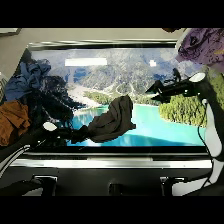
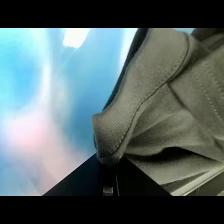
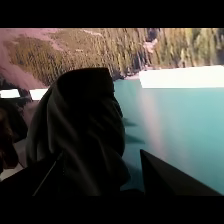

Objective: Fold the clothes and pants, and hang the long-sleeved shirts on hangers.

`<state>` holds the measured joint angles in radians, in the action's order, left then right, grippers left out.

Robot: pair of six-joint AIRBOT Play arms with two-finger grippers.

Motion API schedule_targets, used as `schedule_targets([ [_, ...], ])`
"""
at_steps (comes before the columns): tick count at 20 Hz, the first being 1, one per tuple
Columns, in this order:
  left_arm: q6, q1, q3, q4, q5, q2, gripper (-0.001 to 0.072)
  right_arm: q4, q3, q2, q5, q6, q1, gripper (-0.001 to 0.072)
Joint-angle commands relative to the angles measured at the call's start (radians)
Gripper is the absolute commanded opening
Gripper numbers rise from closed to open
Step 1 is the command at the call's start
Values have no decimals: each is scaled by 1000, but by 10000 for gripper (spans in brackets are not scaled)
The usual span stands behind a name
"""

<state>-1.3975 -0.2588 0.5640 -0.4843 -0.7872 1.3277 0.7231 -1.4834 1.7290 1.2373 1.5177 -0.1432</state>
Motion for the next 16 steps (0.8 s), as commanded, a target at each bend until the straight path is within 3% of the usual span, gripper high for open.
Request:
schedule_targets([
  [1, -1, 0, 0, 3, -22, 0, 18, -113, 0, 114, -44, -68, 13, 533],
  [10, -8, 0, 0, 3, -24, 0, 18, -101, 0, 214, -124, -100, 207, 518],
  [11, -8, 0, 0, 3, -24, 0, 18, -94, 0, 217, -127, -100, 220, 466],
  [13, -8, 0, 0, 3, -24, 0, 18, -64, -2, 216, -133, -101, 231, 120],
  [14, -8, 2, 1, 3, -24, 0, 17, -62, -4, 213, -131, -105, 227, 32],
  [16, -3, 23, 16, -5, -42, -6, 16, -56, -19, 181, -129, -120, 213, 29],
])
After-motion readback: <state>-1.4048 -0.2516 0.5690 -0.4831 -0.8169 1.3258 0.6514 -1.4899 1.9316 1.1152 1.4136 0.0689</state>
